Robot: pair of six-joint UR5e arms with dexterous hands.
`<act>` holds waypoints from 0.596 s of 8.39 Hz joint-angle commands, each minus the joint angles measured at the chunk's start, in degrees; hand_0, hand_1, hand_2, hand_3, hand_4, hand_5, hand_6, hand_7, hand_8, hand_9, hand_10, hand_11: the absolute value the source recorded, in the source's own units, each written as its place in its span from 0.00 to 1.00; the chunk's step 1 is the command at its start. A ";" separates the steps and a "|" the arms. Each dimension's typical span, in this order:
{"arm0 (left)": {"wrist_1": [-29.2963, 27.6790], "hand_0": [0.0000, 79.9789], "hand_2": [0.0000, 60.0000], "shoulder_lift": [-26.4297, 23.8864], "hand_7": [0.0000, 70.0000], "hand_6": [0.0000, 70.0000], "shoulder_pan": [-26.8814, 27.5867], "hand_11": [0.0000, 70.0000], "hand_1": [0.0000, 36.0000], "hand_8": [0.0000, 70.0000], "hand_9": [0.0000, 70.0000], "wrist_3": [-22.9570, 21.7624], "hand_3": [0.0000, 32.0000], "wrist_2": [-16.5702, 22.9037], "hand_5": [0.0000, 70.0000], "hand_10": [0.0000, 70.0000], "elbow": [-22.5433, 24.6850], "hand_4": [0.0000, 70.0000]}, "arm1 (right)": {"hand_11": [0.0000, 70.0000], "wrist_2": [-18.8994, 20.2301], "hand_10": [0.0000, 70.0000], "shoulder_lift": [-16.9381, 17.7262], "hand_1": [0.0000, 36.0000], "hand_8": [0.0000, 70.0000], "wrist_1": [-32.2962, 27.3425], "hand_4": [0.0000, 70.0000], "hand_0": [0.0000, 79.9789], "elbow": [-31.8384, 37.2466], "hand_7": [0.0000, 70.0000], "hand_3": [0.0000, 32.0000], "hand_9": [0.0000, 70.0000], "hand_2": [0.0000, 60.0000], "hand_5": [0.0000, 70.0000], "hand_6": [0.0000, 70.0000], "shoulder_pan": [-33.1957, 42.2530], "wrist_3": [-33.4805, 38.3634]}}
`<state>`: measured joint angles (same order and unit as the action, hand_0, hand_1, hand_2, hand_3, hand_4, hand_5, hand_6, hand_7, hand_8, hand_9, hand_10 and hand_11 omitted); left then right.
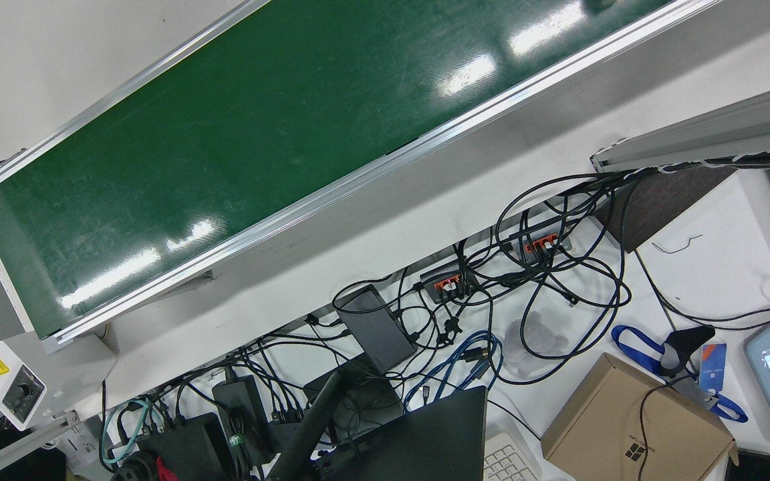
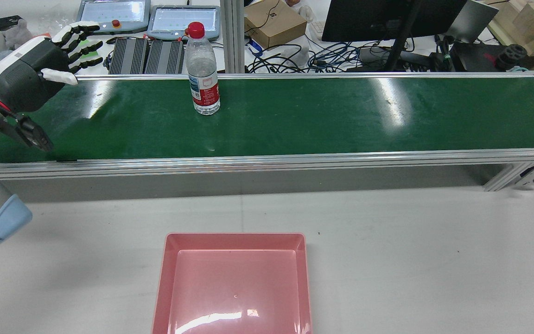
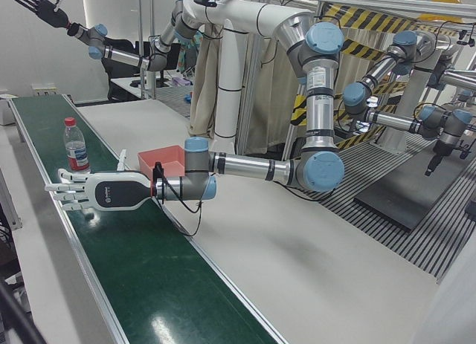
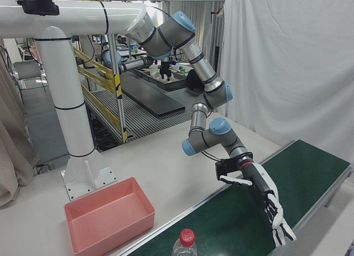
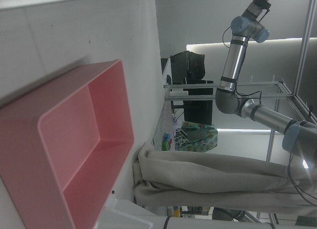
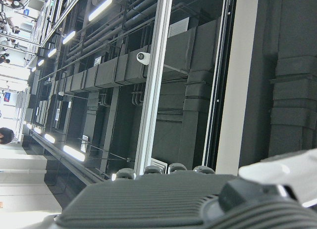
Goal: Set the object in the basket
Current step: 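Move the left hand over the conveyor toward the approaching bottle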
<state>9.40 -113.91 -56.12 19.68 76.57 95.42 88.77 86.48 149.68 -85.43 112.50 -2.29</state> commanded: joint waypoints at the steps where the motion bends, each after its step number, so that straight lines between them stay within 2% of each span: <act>1: 0.09 0.57 0.00 -0.52 0.05 0.06 0.04 0.19 0.00 0.14 0.13 -0.08 0.37 0.33 0.43 0.13 0.47 0.06 | 0.00 0.00 0.00 0.00 0.00 0.00 0.00 0.00 0.00 0.00 0.00 0.00 0.00 0.00 0.00 0.00 0.00 0.00; 2: 0.00 0.58 0.00 -0.44 0.05 0.05 0.04 0.19 0.00 0.14 0.14 -0.08 0.36 0.60 0.43 0.13 0.47 0.07 | 0.00 0.00 0.00 0.00 0.00 0.00 0.00 0.00 0.00 0.00 0.00 0.00 0.00 0.00 0.00 0.00 0.00 0.00; 4: -4.55 0.57 0.00 0.00 0.05 0.06 0.13 0.19 0.00 0.14 0.14 -0.87 0.34 0.60 0.43 0.13 0.21 0.07 | 0.00 0.00 0.00 0.00 0.00 0.00 0.00 0.00 0.00 0.00 0.00 0.00 0.00 0.00 0.00 0.00 -0.09 0.00; 5: -4.57 0.57 0.00 -0.43 0.06 0.06 0.22 0.20 0.00 0.14 0.14 -1.22 0.33 0.69 0.44 0.13 0.38 0.07 | 0.00 0.00 0.00 0.00 0.00 0.00 0.00 0.00 0.00 0.00 0.00 0.00 0.00 0.00 0.00 0.00 -0.09 0.00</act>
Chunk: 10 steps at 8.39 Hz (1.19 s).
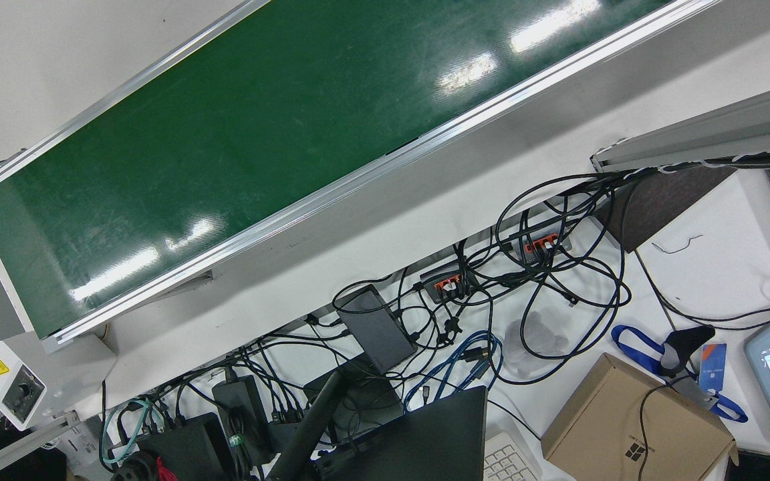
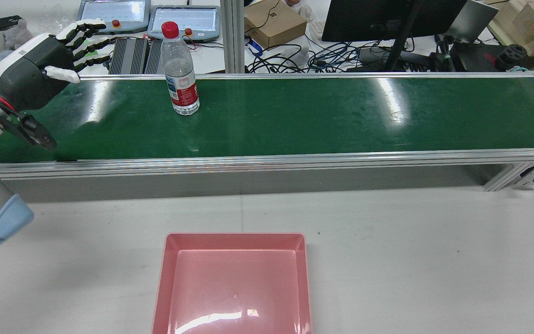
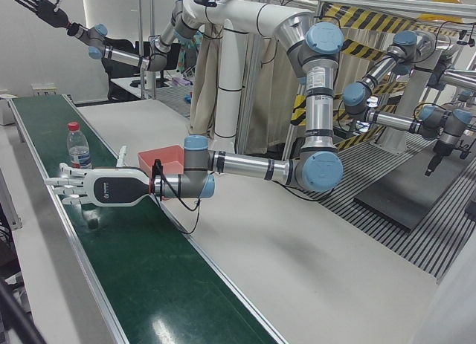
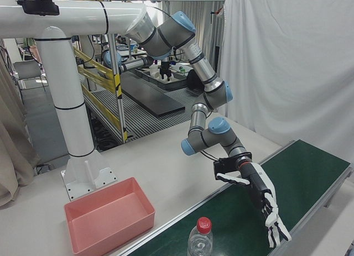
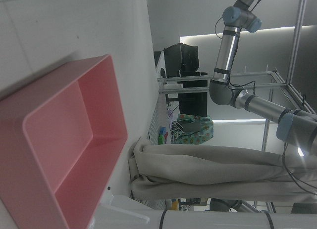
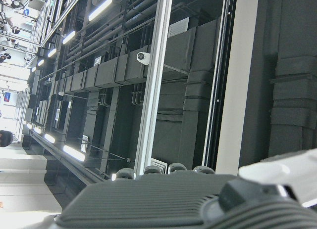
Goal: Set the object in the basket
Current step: 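Move the left hand over the conveyor toward the approaching bottle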
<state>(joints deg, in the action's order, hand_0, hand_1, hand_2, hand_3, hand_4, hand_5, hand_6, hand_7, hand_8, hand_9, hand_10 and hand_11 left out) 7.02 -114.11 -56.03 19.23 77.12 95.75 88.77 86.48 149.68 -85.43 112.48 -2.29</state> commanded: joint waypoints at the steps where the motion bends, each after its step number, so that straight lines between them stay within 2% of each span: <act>1: -2.19 0.57 0.00 -0.24 0.06 0.06 0.14 0.19 0.00 0.14 0.14 -0.78 0.34 0.14 0.43 0.13 -0.03 0.07 | 0.00 0.00 0.00 0.00 0.00 0.00 0.00 0.00 0.00 0.00 0.00 0.00 0.00 0.00 0.00 0.00 -0.07 0.00; 3: -2.10 0.57 0.00 0.20 0.06 0.06 1.44 0.18 0.00 0.14 0.15 -0.17 0.32 0.05 0.44 0.13 -0.91 0.09 | 0.00 0.00 0.00 0.00 0.00 0.00 0.00 0.00 0.00 0.00 0.00 0.00 0.00 0.00 0.00 0.00 0.02 0.00; 4: -2.10 0.57 0.00 0.38 0.05 0.05 1.71 0.17 0.00 0.12 0.14 0.19 0.35 0.05 0.42 0.12 -0.91 0.04 | 0.00 0.00 0.00 0.00 0.00 0.00 0.00 0.00 0.00 0.00 0.00 0.00 0.00 0.00 0.00 0.00 -0.07 0.00; 7: -2.10 0.57 0.00 0.20 0.04 0.04 1.89 0.17 0.00 0.12 0.13 0.10 0.38 0.05 0.42 0.12 -0.91 0.04 | 0.00 0.00 0.00 0.00 0.00 0.00 0.00 0.00 0.00 0.00 0.00 0.00 0.00 0.00 0.00 0.00 -0.07 0.00; 10: -2.10 0.56 0.00 -0.41 0.04 0.05 1.98 0.15 0.00 0.12 0.13 0.01 0.34 -0.04 0.42 0.11 -2.14 0.05 | 0.00 0.00 0.00 0.00 0.00 0.00 0.00 0.00 0.00 0.00 0.00 0.00 0.00 0.00 0.00 0.00 0.02 0.00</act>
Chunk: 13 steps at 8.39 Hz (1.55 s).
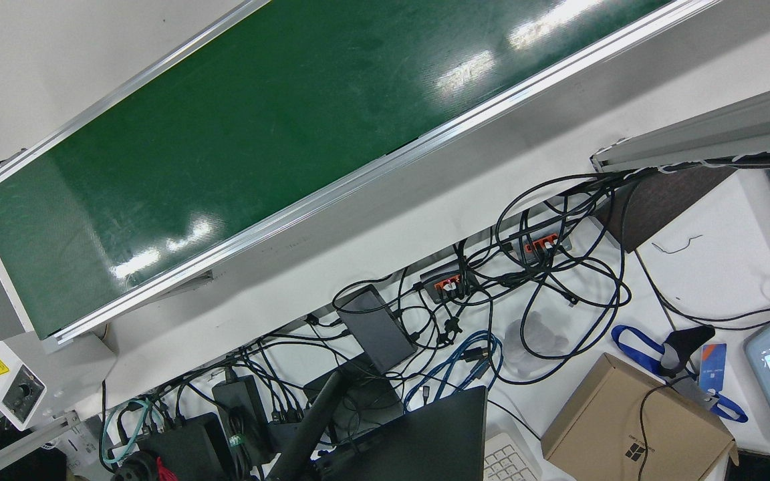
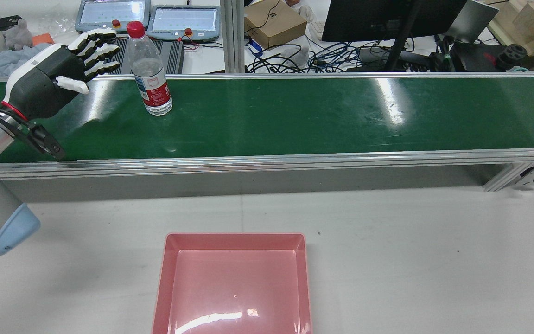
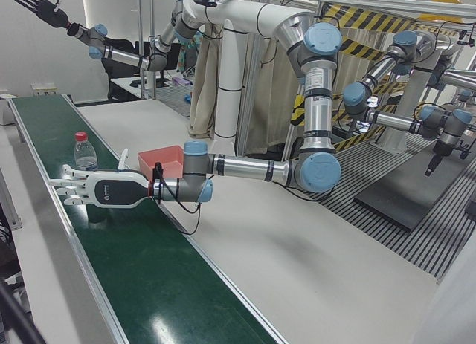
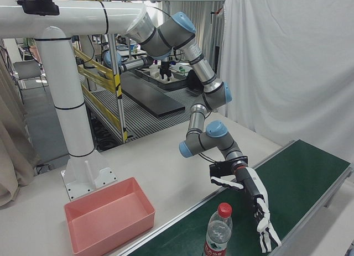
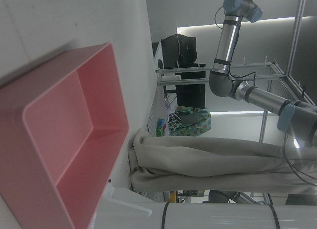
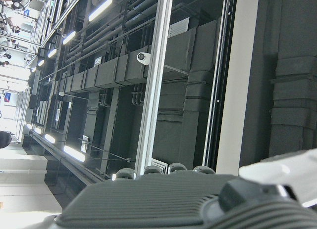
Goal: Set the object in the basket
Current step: 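Close the left hand fingers around the bottle's body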
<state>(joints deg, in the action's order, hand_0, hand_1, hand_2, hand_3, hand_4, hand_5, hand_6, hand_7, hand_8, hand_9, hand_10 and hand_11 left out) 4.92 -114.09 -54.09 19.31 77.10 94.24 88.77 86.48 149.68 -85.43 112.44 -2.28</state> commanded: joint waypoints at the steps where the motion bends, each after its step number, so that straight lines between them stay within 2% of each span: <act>1: 0.00 0.56 0.00 -0.86 0.04 0.05 0.04 0.16 0.00 0.12 0.14 -0.06 0.34 0.07 0.42 0.11 -0.64 0.06 | 0.00 0.00 0.00 0.00 0.00 0.00 0.00 0.00 0.00 0.00 0.00 0.00 0.00 0.00 0.00 0.00 0.06 0.00; 3: 0.00 0.57 0.00 -1.22 0.06 0.07 0.04 0.17 0.00 0.15 0.16 -0.24 0.29 0.07 0.44 0.12 -0.64 0.11 | 0.00 0.00 0.00 0.00 0.00 0.00 0.00 0.00 0.00 0.00 0.00 0.00 0.00 0.00 0.00 0.00 0.06 0.00; 8: 0.00 0.57 0.00 -1.66 0.06 0.07 -0.05 0.16 0.00 0.16 0.17 -0.15 0.27 0.07 0.44 0.11 -0.72 0.12 | 0.00 0.00 0.00 0.00 0.00 0.00 0.00 0.00 0.00 0.00 0.00 0.00 0.00 0.00 0.00 0.00 0.06 0.00; 9: 0.00 0.57 0.00 -1.66 0.06 0.07 -0.14 0.18 0.00 0.17 0.18 -0.24 0.25 0.07 0.45 0.12 -0.81 0.13 | 0.00 0.00 0.00 0.00 0.00 0.00 0.00 0.00 0.00 0.00 0.00 0.00 0.00 0.00 0.00 0.00 0.06 0.00; 10: 0.00 0.57 0.00 -1.57 0.08 0.08 -0.31 0.21 0.00 0.19 0.21 -0.15 0.18 -0.02 0.50 0.15 -0.81 0.13 | 0.00 0.00 0.00 0.00 0.00 0.00 0.00 0.00 0.00 0.00 0.00 0.00 0.00 0.00 0.00 0.00 0.06 0.00; 11: 0.00 0.58 0.00 -1.57 0.15 0.13 -0.58 0.45 0.00 0.25 0.31 0.02 0.00 -0.11 0.76 0.31 -0.90 0.18 | 0.00 0.00 0.00 0.00 0.00 0.00 0.00 0.00 0.00 0.00 0.00 0.00 0.00 0.00 0.00 0.00 0.06 0.00; 12: 0.26 0.61 0.00 -1.57 0.43 0.22 -1.01 0.76 0.00 0.35 0.50 0.11 0.00 -0.28 0.94 0.54 -0.81 0.19 | 0.00 0.00 0.00 0.00 0.00 0.00 0.00 0.00 0.00 0.00 0.00 0.00 0.00 0.00 0.00 0.00 -0.02 0.00; 13: 0.52 0.76 0.11 -2.01 0.89 0.37 -1.98 1.00 0.48 0.67 0.92 0.20 0.00 -0.29 1.00 0.89 -0.38 0.05 | 0.00 0.00 0.00 0.00 0.00 0.00 0.00 0.00 0.00 0.00 0.00 0.00 0.00 0.00 0.00 0.00 -0.02 0.00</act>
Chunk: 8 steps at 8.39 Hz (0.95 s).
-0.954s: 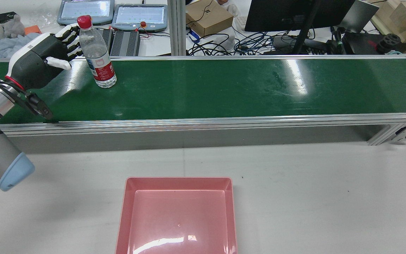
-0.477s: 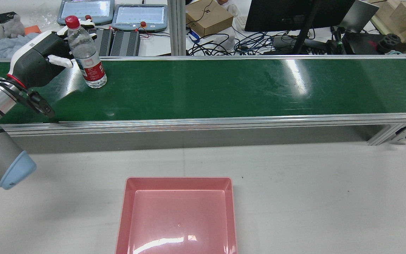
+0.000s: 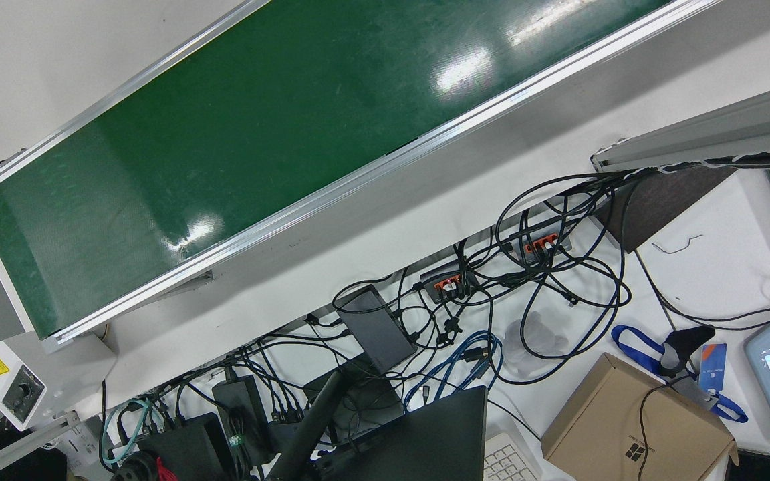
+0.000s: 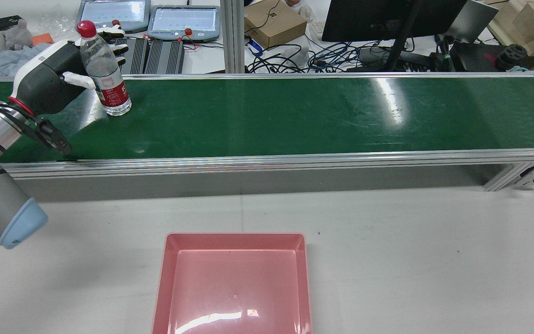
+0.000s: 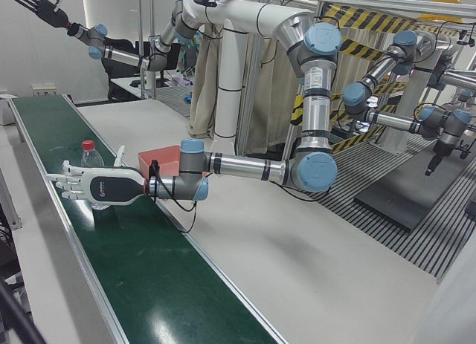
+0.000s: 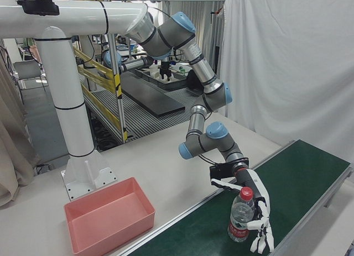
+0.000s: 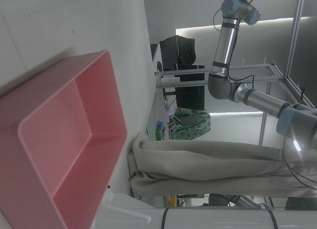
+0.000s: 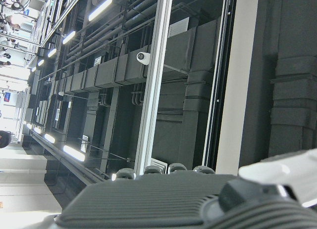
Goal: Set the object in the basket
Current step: 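Close the left hand fingers around the bottle's body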
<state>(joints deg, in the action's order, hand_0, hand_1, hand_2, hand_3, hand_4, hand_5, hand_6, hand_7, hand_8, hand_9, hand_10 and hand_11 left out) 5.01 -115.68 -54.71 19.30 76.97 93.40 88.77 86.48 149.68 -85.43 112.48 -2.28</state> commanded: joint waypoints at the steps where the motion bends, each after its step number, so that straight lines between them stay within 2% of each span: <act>1: 1.58 0.99 0.57 -1.73 1.00 0.79 -1.80 1.00 0.77 1.00 1.00 1.17 0.00 -0.16 1.00 1.00 0.72 0.28 | 0.00 0.00 0.00 0.00 0.00 0.00 0.00 0.00 0.00 0.00 0.00 0.00 0.00 0.00 0.00 0.00 0.02 0.00; 2: 2.02 1.00 1.00 -2.87 1.00 1.00 -2.07 1.00 0.99 1.00 1.00 1.53 0.00 0.19 1.00 1.00 0.90 0.74 | 0.00 0.00 0.00 0.00 0.00 0.00 0.00 0.00 0.00 0.00 0.00 0.00 0.00 0.00 0.00 0.00 0.02 0.00; 3: 2.11 1.00 1.00 -3.23 1.00 1.00 -2.16 1.00 0.95 1.00 1.00 1.44 0.00 0.19 1.00 1.00 0.99 0.99 | 0.00 0.00 0.00 0.00 0.00 0.00 0.00 0.00 0.00 0.00 0.00 0.00 0.00 0.00 0.00 0.00 -0.07 0.00; 4: 2.11 1.00 1.00 -3.24 1.00 1.00 -2.07 1.00 0.96 1.00 1.00 1.44 0.00 0.19 1.00 1.00 1.69 0.99 | 0.00 0.00 0.00 0.00 0.00 0.00 0.00 0.00 0.00 0.00 0.00 0.00 0.00 0.00 0.00 0.00 -0.07 0.00; 5: 3.16 1.00 1.00 -3.15 1.00 1.00 -2.07 1.00 0.94 1.00 1.00 1.36 0.00 0.28 1.00 1.00 3.35 0.94 | 0.00 0.00 0.00 0.00 0.00 0.00 0.00 0.00 0.00 0.00 0.00 0.00 0.00 0.00 0.00 0.00 0.02 0.00; 7: 6.67 1.00 1.00 -2.89 1.00 1.00 -1.20 1.00 0.93 1.00 1.00 1.70 0.00 0.28 1.00 1.00 9.32 0.83 | 0.00 0.00 0.00 0.00 0.00 0.00 0.00 0.00 0.00 0.00 0.00 0.00 0.00 0.00 0.00 0.00 -0.07 0.00; 8: 9.21 1.00 1.00 -2.89 1.00 1.00 0.11 1.00 0.93 1.00 1.00 1.71 0.00 0.28 1.00 1.00 12.47 0.82 | 0.00 0.00 0.00 0.00 0.00 0.00 0.00 0.00 0.00 0.00 0.00 0.00 0.00 0.00 0.00 0.00 0.02 0.00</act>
<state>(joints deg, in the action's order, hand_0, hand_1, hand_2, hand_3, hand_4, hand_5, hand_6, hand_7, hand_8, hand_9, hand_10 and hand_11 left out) 9.97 -118.68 -56.30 20.87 77.22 99.73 88.77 86.48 149.68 -85.43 112.46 -2.29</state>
